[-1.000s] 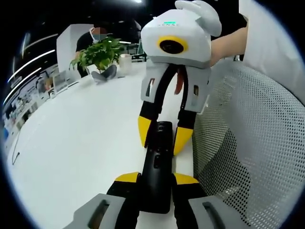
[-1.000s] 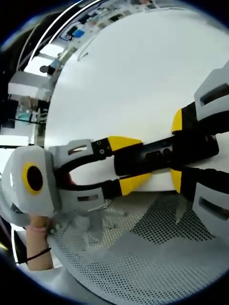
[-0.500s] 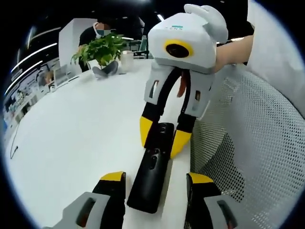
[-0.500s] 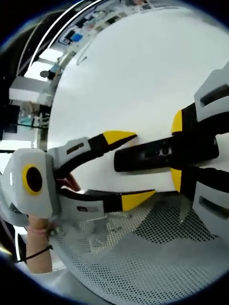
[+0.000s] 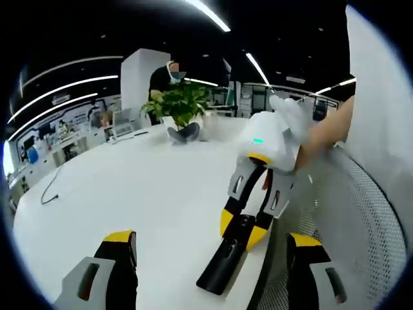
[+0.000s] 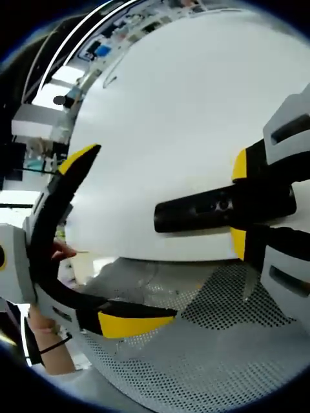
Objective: Press the specified remote control buttons in sequence, fully releasing each button before pressing the next.
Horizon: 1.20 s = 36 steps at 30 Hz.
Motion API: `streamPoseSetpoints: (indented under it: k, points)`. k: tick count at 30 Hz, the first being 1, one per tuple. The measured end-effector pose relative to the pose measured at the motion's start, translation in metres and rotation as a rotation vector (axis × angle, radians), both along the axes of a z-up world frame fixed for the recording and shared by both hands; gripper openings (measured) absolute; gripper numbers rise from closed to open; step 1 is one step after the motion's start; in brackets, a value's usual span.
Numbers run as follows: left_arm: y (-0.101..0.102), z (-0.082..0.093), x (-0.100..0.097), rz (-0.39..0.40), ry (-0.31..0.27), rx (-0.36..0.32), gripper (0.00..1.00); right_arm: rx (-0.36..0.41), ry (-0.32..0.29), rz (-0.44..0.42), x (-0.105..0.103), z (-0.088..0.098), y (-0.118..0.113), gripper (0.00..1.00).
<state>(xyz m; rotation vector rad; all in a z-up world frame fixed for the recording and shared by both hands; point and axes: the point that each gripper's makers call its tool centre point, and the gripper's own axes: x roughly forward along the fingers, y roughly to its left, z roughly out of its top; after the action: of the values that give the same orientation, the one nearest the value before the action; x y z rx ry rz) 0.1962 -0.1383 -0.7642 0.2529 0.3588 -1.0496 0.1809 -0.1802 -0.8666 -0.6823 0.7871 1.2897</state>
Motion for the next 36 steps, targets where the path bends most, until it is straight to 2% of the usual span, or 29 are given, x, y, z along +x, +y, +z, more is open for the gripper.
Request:
streamPoseSetpoints:
  k: [3, 9, 11, 14, 15, 18, 25, 29, 36]
  points:
    - [0.005, 0.011, 0.0, 0.046, -0.036, -0.058, 1.0, -0.002, 0.0, 0.001, 0.0, 0.0, 0.0, 0.22]
    - [0.021, 0.024, 0.002, 0.149, -0.119, -0.083, 1.0, -0.006, 0.001, 0.004, 0.0, 0.0, 0.0, 0.22]
    - [0.027, 0.03, 0.003, 0.181, -0.158, -0.085, 1.0, -0.006, 0.002, 0.006, 0.0, 0.0, 0.0, 0.22]
    - [0.038, 0.043, 0.009, 0.262, -0.228, -0.13, 1.0, -0.007, 0.002, 0.008, 0.0, 0.0, 0.0, 0.22]
    - [0.04, 0.045, 0.009, 0.274, -0.234, -0.143, 1.0, -0.006, 0.001, 0.007, 0.0, 0.0, 0.0, 0.22]
    - [0.052, 0.056, 0.014, 0.36, -0.245, -0.25, 1.0, -0.005, 0.001, 0.006, 0.0, 0.0, 0.0, 0.22]
    - [0.073, 0.074, 0.02, 0.469, -0.291, -0.349, 1.0, -0.011, 0.002, 0.008, 0.0, 0.0, 0.0, 0.22]
    - [0.075, 0.073, 0.021, 0.485, -0.285, -0.348, 1.0, -0.016, 0.005, 0.012, 0.0, 0.0, 0.0, 0.22]
    - [0.071, 0.065, 0.021, 0.472, -0.269, -0.3, 1.0, -0.014, 0.023, 0.009, 0.001, 0.001, 0.0, 0.22]
